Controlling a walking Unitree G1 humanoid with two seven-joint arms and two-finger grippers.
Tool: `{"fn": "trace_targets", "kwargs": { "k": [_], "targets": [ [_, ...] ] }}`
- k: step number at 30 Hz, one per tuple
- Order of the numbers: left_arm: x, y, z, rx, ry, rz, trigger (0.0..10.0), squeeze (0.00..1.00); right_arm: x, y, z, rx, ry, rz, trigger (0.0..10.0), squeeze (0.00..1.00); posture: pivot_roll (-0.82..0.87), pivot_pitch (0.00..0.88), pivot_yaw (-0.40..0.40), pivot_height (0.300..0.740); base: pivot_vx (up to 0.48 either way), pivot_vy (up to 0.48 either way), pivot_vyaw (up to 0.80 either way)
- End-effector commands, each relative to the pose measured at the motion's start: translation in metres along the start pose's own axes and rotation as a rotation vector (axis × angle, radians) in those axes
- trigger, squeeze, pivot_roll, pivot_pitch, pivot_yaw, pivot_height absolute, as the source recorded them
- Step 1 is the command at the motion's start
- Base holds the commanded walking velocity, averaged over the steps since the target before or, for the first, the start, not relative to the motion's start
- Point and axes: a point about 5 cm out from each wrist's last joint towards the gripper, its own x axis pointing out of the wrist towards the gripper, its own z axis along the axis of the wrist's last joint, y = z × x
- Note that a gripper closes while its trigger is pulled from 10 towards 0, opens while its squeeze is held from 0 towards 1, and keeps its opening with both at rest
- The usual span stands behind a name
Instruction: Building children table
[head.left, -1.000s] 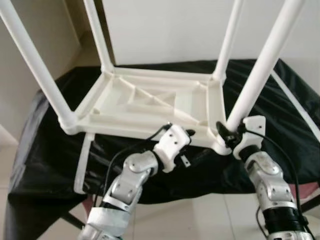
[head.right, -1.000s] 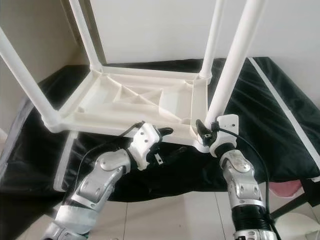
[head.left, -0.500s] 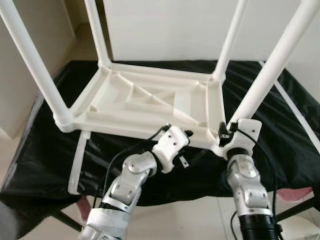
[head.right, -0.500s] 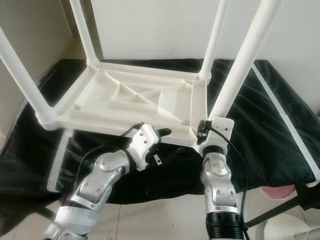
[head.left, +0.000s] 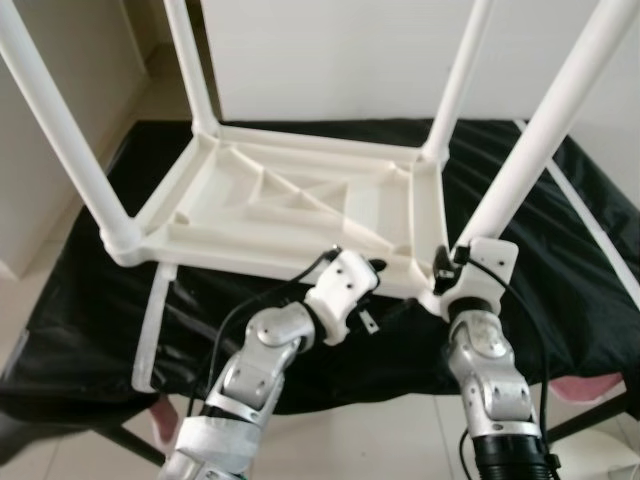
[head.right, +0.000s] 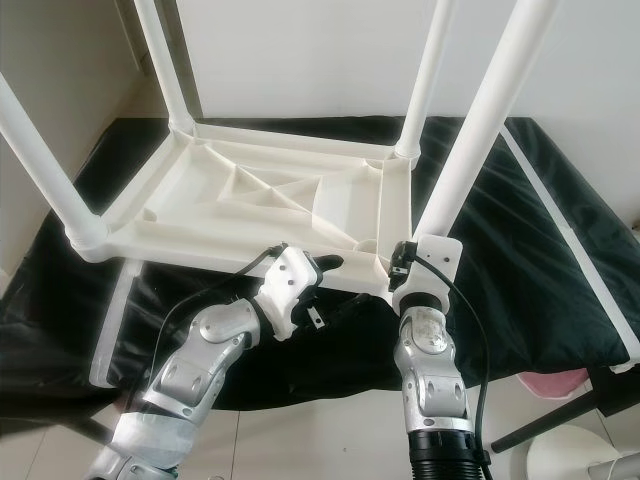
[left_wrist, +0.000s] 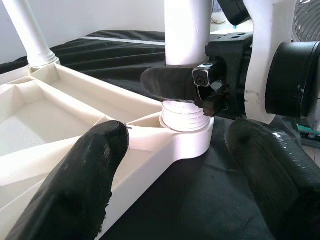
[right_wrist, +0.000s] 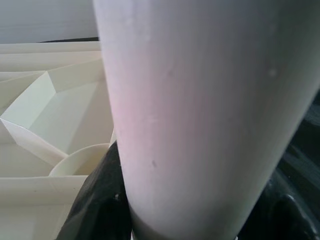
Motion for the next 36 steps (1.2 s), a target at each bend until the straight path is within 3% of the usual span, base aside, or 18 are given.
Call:
{"fn": "trace_targets", "kwargs": {
  "k": [1, 5, 6, 8, 9, 14, 16, 25, 26, 27, 32, 34, 36],
  "targets": [
    [0.0, 0.004, -0.002, 0.003, 0.008, 0.077, 10.0, 0.0, -0.004, 0.001, -0.011, 0.007, 0.059, -0.007, 10.0, 0.0, -0.09, 0.054, -0.017, 0.74, 0.0, 0.0, 0.0],
    [0.0, 0.004, -0.001, 0.003, 0.007, 0.077, 10.0, 0.0, -0.004, 0.001, -0.01, 0.009, 0.059, -0.007, 10.0, 0.0, -0.09, 0.054, -0.017, 0.74, 0.0, 0.0, 0.0],
    [0.0, 0.004, -0.001, 0.004, 0.007, 0.075, 10.0, 0.0, -0.003, 0.0, -0.009, 0.01, 0.056, -0.008, 10.0, 0.18, -0.09, 0.051, -0.013, 0.74, 0.0, 0.0, 0.0],
    [0.0, 0.004, -0.001, 0.006, 0.007, 0.074, 10.0, 0.0, -0.003, 0.0, -0.008, 0.01, 0.053, -0.01, 10.0, 0.18, -0.09, 0.051, -0.013, 0.74, 0.0, 0.0, 0.0],
    [0.0, 0.004, -0.001, 0.006, 0.007, 0.073, 10.0, 0.0, -0.003, -0.001, -0.007, 0.009, 0.045, -0.004, 10.0, 1.0, -0.09, 0.051, -0.011, 0.74, 0.0, 0.0, 0.0],
    [0.0, 0.004, -0.001, 0.006, 0.008, 0.07, 10.0, 0.0, -0.001, -0.003, -0.001, 0.02, 0.005, 0.028, 10.0, 1.0, -0.09, 0.052, -0.004, 0.74, 0.0, 0.0, 0.0],
    [-0.001, 0.003, -0.001, 0.008, 0.009, 0.062, 10.0, 0.0, -0.003, -0.005, 0.004, 0.018, -0.03, 0.11, 10.0, 1.0, -0.1, 0.054, -0.001, 0.74, 0.0, 0.0, 0.0],
    [-0.004, 0.004, -0.002, 0.012, 0.016, 0.059, 10.0, 0.0, -0.004, -0.032, 0.006, -0.026, -0.043, 0.236, 10.0, 1.0, -0.09, 0.058, 0.008, 0.74, 0.0, 0.0, 0.0],
    [-0.003, 0.004, -0.002, 0.014, 0.017, 0.054, 10.0, 0.0, 0.0, -0.041, 0.007, -0.064, -0.044, 0.289, 10.0, 0.39, -0.09, 0.058, 0.01, 0.74, 0.0, 0.0, 0.0],
    [-0.003, 0.003, -0.001, 0.014, 0.018, 0.051, 10.0, 0.0, 0.003, -0.046, 0.008, -0.095, -0.046, 0.324, 10.0, 0.0, -0.09, 0.057, 0.011, 0.74, 0.0, 0.0, 0.0],
    [-0.003, 0.004, -0.001, 0.016, 0.019, 0.047, 10.0, 0.0, 0.013, -0.054, 0.008, -0.138, -0.025, 0.418, 10.0, 0.0, -0.09, 0.053, 0.013, 0.74, 0.0, 0.0, 0.0],
    [-0.003, 0.004, -0.001, 0.017, 0.02, 0.046, 10.0, 0.0, 0.015, -0.053, 0.009, -0.149, -0.023, 0.444, 10.0, 0.0, -0.09, 0.051, 0.014, 0.74, 0.0, 0.0, 0.0],
    [-0.003, 0.005, -0.001, 0.02, 0.02, 0.047, 10.0, 0.0, 0.019, -0.046, 0.008, -0.152, 0.002, 0.544, 10.0, 0.0, -0.09, 0.045, 0.015, 0.74, 0.0, 0.0, 0.0]
  ]
}}
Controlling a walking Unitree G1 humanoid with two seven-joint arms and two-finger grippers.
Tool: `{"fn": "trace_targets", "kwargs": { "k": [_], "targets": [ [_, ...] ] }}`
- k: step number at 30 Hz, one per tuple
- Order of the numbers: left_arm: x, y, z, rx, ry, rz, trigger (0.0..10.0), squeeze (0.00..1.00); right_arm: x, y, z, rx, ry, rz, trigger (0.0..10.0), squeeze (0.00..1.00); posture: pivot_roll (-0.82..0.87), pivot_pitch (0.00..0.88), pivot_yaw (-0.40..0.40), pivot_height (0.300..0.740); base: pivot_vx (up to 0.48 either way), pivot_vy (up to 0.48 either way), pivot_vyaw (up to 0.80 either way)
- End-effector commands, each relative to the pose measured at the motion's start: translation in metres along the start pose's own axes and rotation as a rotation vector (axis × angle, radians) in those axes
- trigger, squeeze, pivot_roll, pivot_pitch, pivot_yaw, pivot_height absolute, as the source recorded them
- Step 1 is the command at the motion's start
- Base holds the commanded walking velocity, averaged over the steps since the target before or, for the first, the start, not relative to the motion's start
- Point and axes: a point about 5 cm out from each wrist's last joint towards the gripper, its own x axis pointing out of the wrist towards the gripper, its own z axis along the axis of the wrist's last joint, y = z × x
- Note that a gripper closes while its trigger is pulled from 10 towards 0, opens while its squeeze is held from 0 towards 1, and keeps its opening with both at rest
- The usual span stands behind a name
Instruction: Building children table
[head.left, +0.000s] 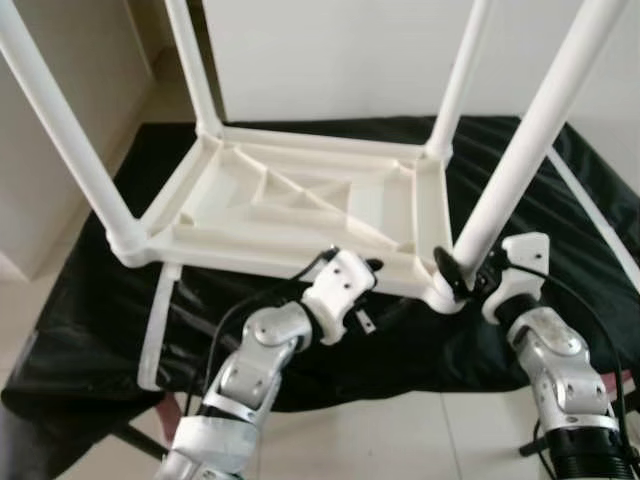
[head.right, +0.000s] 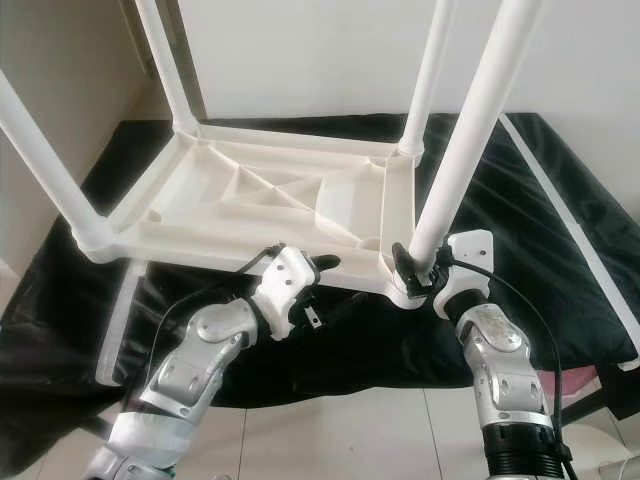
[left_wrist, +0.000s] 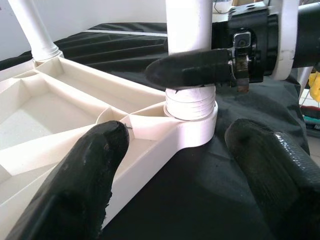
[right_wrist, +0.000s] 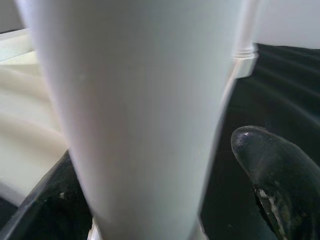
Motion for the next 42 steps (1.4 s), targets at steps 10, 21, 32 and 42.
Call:
{"fn": "trace_targets", "kwargs": {
  "k": [10, 21, 32, 42],
  "targets": [
    [0.0, -0.001, 0.001, 0.017, 0.008, 0.047, 10.0, 0.0, 0.017, 0.016, -0.012, -0.06, 0.048, 0.202, 0.0, 0.0, -0.05, 0.039, 0.0, 0.74, 0.0, 0.0, 0.0],
    [-0.004, 0.001, -0.002, 0.022, 0.02, 0.047, 10.0, 0.0, 0.009, -0.004, -0.022, -0.096, 0.094, 0.176, 10.0, 0.0, -0.06, 0.032, 0.017, 0.74, 0.0, 0.0, 0.0],
    [0.0, -0.003, -0.001, 0.021, 0.017, 0.009, 10.0, 0.0, 0.01, 0.003, -0.022, -0.062, 0.095, 0.019, 10.0, 0.0, -0.08, 0.037, 0.04, 0.74, 0.0, 0.0, 0.0],
    [-0.002, -0.004, -0.001, 0.021, 0.022, -0.009, 10.0, 0.0, 0.002, 0.032, -0.028, 0.082, 0.121, -0.288, 10.0, 0.0, -0.08, 0.037, 0.053, 0.74, 0.0, 0.0, 0.0]
  ]
}}
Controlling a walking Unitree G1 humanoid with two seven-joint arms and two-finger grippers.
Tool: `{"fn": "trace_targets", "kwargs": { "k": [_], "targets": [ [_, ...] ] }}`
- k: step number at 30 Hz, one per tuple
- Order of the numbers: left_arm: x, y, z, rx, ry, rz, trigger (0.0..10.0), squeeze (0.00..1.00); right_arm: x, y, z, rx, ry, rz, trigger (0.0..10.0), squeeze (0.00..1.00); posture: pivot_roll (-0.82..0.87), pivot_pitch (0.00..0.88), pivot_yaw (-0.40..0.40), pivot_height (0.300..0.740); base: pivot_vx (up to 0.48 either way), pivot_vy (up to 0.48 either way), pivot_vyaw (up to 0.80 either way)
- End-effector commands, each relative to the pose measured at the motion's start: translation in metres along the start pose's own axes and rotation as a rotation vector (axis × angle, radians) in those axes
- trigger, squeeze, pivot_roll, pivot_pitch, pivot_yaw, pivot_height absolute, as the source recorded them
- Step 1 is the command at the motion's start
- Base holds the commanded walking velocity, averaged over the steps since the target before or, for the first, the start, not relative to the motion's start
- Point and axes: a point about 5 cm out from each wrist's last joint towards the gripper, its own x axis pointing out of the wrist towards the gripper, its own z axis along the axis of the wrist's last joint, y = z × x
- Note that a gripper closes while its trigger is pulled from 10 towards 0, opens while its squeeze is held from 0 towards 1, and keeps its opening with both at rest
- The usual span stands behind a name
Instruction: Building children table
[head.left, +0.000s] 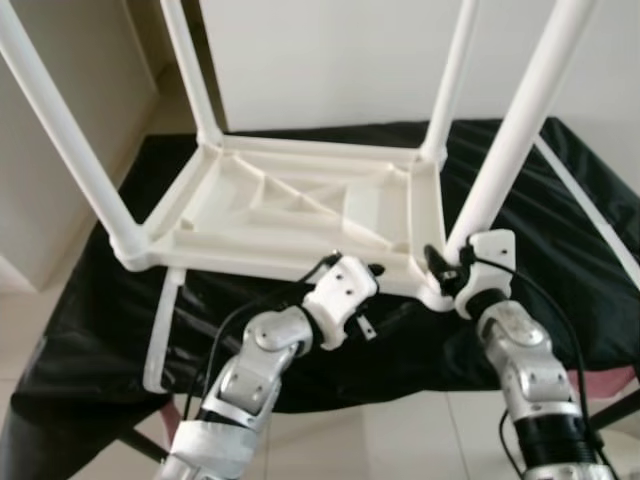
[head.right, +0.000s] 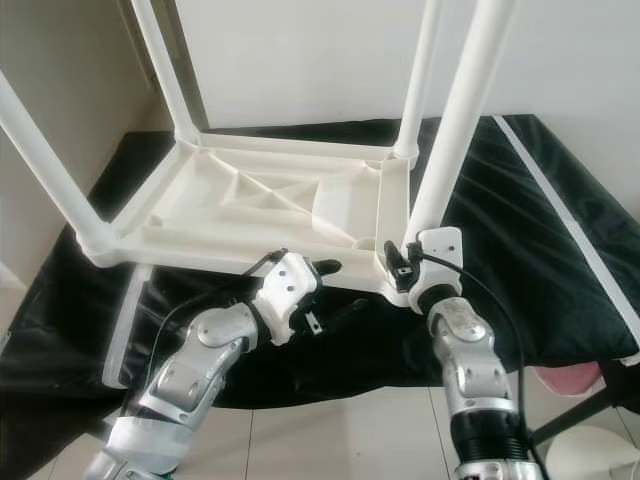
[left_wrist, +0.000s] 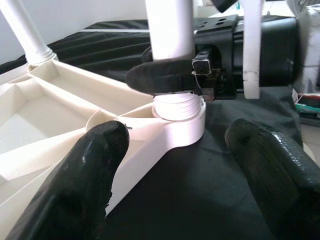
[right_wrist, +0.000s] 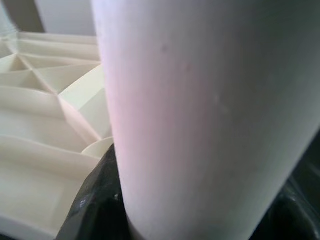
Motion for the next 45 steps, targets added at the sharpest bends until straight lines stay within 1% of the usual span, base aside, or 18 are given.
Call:
{"fn": "trace_targets", "kwargs": {
  "k": [1, 2, 4, 6, 7, 9, 11, 12, 18, 24, 26, 28, 31, 36, 40, 41, 42, 45],
  "targets": [
    [-0.002, 0.001, 0.0, 0.004, 0.01, 0.014, 10.0, 0.0, -0.008, 0.004, -0.019, 0.039, 0.093, -0.082, 10.0, 0.0, -0.08, 0.037, 0.053, 0.74, 0.0, 0.0, 0.0],
    [-0.002, 0.001, 0.0, 0.004, 0.01, 0.014, 10.0, 0.0, -0.008, 0.004, -0.019, 0.039, 0.093, -0.082, 10.0, 0.0, -0.08, 0.037, 0.053, 0.74, 0.0, 0.0, 0.0],
    [-0.002, 0.001, 0.0, 0.004, 0.01, 0.012, 10.0, 0.0, -0.011, 0.008, -0.02, 0.056, 0.098, -0.14, 10.0, 0.0, -0.08, 0.036, 0.055, 0.74, 0.0, 0.0, 0.0],
    [-0.002, 0.001, 0.0, 0.006, 0.013, 0.006, 10.0, 0.0, -0.013, 0.009, -0.021, 0.081, 0.106, -0.225, 10.0, 0.0, -0.08, 0.036, 0.055, 0.74, 0.0, 0.0, 0.0],
    [-0.002, 0.001, 0.0, 0.006, 0.013, 0.006, 10.0, 0.0, -0.013, 0.009, -0.021, 0.081, 0.106, -0.225, 10.0, 0.0, -0.08, 0.036, 0.055, 0.74, 0.0, 0.0, 0.0],
    [-0.003, 0.0, 0.001, 0.008, 0.015, 0.005, 10.0, 0.0, -0.014, 0.014, -0.014, 0.107, 0.08, -0.311, 10.0, 0.0, -0.05, 0.041, 0.054, 0.74, 0.0, 0.0, 0.0],
    [-0.005, 0.001, 0.002, 0.008, 0.016, 0.012, 10.0, 0.0, -0.016, 0.017, -0.01, 0.111, 0.064, -0.347, 10.0, 0.0, -0.04, 0.051, 0.045, 0.74, 0.0, 0.0, 0.0],
    [-0.005, 0.001, 0.002, 0.008, 0.016, 0.012, 10.0, 0.0, -0.016, 0.017, -0.01, 0.111, 0.064, -0.347, 10.0, 0.0, -0.04, 0.051, 0.045, 0.74, 0.0, 0.0, 0.0],
    [-0.017, 0.005, -0.001, 0.008, 0.039, 0.072, 10.0, 0.0, -0.019, 0.02, -0.007, 0.141, 0.055, -0.382, 10.0, 0.0, 0.02, 0.065, 0.019, 0.74, 0.0, 0.0, 0.0],
    [-0.02, 0.009, 0.0, 0.014, 0.043, 0.083, 10.0, 0.0, -0.018, 0.023, -0.007, 0.139, 0.06, -0.392, 10.0, 0.0, 0.03, 0.067, 0.019, 0.74, 0.0, 0.0, 0.0],
    [-0.022, 0.011, 0.0, 0.019, 0.048, 0.085, 10.0, 0.0, -0.018, 0.026, -0.007, 0.138, 0.062, -0.391, 10.0, 0.0, 0.02, 0.065, 0.028, 0.74, 0.0, 0.0, 0.0],
    [-0.022, 0.013, 0.001, 0.021, 0.051, 0.082, 10.0, 0.0, -0.018, 0.028, -0.006, 0.138, 0.063, -0.389, 10.0, 0.0, 0.01, 0.063, 0.038, 0.74, 0.0, 0.0, 0.0],
    [-0.018, 0.014, 0.003, 0.028, 0.048, 0.066, 10.0, 0.0, -0.02, 0.03, -0.006, 0.139, 0.063, -0.383, 10.0, 0.0, -0.01, 0.058, 0.054, 0.74, 0.0, 0.0, 0.0],
    [-0.011, 0.015, 0.006, 0.033, 0.034, 0.04, 10.0, 0.0, -0.021, 0.028, -0.003, 0.129, 0.045, -0.387, 10.0, 0.0, -0.04, 0.057, 0.07, 0.74, 0.0, 0.0, 0.0],
    [-0.011, 0.016, 0.006, 0.035, 0.034, 0.038, 10.0, 0.0, -0.022, 0.028, -0.003, 0.125, 0.042, -0.382, 10.0, 0.0, -0.05, 0.056, 0.074, 0.74, 0.0, 0.0, 0.0],
    [-0.01, 0.018, 0.006, 0.036, 0.035, 0.04, 10.0, 0.0, -0.022, 0.028, -0.002, 0.117, 0.036, -0.377, 10.0, 0.52, -0.05, 0.055, 0.077, 0.74, 0.0, 0.0, 0.0],
    [-0.01, 0.018, 0.006, 0.037, 0.035, 0.039, 10.0, 0.0, -0.023, 0.027, -0.001, 0.112, 0.026, -0.361, 10.0, 1.0, -0.06, 0.057, 0.078, 0.74, 0.0, 0.0, 0.0],
    [-0.01, 0.019, 0.006, 0.037, 0.034, 0.038, 10.0, 0.0, -0.023, 0.027, 0.0, 0.109, 0.019, -0.35, 10.0, 1.0, -0.06, 0.057, 0.078, 0.74, 0.0, 0.0, 0.0]
  ]
}}
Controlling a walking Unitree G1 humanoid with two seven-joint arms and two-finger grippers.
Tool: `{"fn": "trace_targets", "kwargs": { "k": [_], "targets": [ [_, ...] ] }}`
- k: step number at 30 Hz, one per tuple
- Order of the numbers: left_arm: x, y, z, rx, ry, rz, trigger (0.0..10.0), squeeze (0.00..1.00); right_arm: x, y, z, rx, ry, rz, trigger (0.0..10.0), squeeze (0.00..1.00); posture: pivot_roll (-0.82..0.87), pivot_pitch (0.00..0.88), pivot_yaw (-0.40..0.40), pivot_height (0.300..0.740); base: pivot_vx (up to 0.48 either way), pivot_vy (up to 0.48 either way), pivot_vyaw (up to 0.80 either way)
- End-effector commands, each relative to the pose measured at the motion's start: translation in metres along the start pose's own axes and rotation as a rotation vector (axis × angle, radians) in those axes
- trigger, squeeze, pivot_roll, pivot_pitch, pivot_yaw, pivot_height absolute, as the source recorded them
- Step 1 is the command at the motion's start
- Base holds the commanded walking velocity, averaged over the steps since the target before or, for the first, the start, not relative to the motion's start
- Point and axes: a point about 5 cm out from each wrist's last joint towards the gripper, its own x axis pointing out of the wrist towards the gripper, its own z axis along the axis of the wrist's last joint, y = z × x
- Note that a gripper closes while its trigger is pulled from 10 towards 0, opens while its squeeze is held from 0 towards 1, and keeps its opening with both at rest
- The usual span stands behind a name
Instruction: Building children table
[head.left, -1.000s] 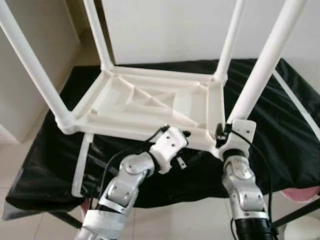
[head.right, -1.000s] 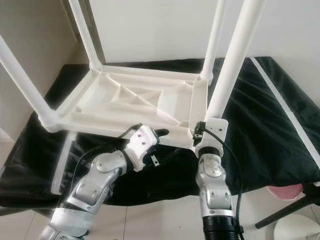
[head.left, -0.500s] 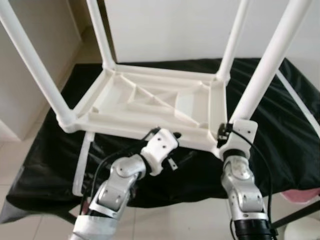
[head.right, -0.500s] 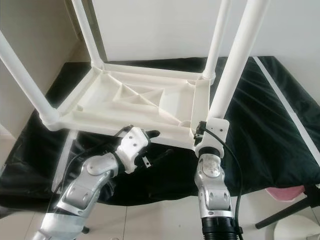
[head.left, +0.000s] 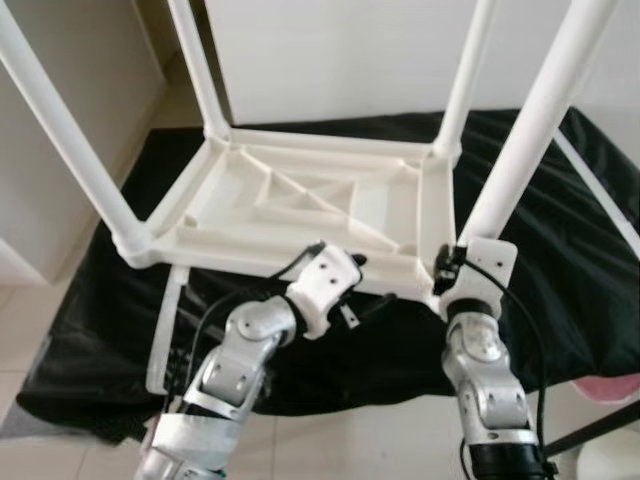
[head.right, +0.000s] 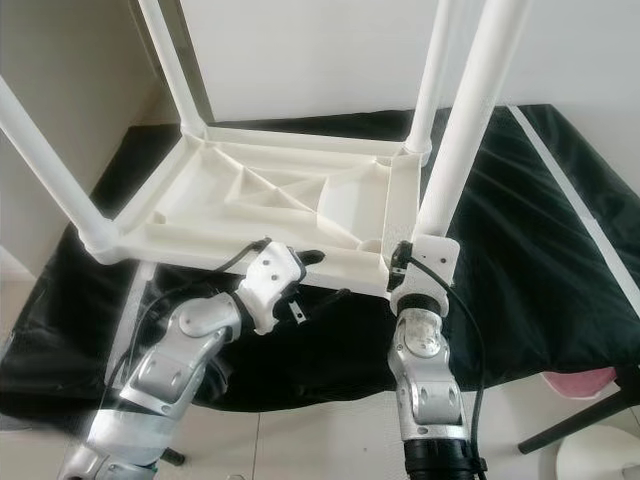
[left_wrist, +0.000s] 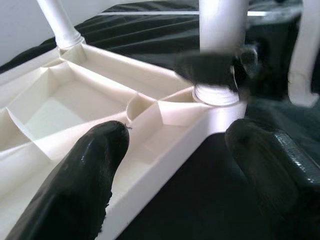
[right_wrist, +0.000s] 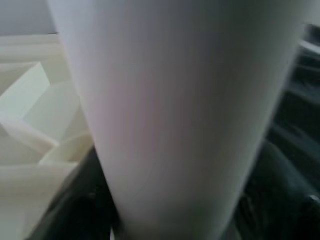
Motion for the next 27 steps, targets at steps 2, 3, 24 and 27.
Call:
{"fn": "trace_targets", "kwargs": {
  "k": [2, 3, 24, 27],
  "targets": [
    [0.002, -0.001, -0.002, -0.01, 0.001, -0.005, 10.0, 0.0, -0.006, 0.0, -0.004, 0.03, 0.014, 0.034, 10.0, 1.0, -0.06, 0.057, 0.079, 0.74, 0.0, 0.0, 0.0],
    [0.003, -0.003, -0.002, -0.012, 0.0, -0.01, 10.0, 0.0, -0.007, 0.0, -0.001, 0.041, -0.006, 0.081, 10.0, 1.0, -0.07, 0.06, 0.076, 0.74, 0.0, 0.0, 0.0],
    [0.012, -0.03, 0.003, -0.045, -0.029, -0.103, 10.0, 0.0, 0.016, -0.033, 0.008, -0.115, -0.06, 0.703, 10.0, 0.0, -0.06, 0.064, 0.064, 0.74, 0.0, 0.0, 0.0],
    [0.012, -0.029, 0.002, -0.04, -0.024, -0.101, 10.0, 0.0, 0.024, -0.032, 0.007, -0.157, -0.047, 0.773, 10.0, 0.0, -0.06, 0.057, 0.065, 0.74, 0.0, 0.0, 0.0]
  ]
}}
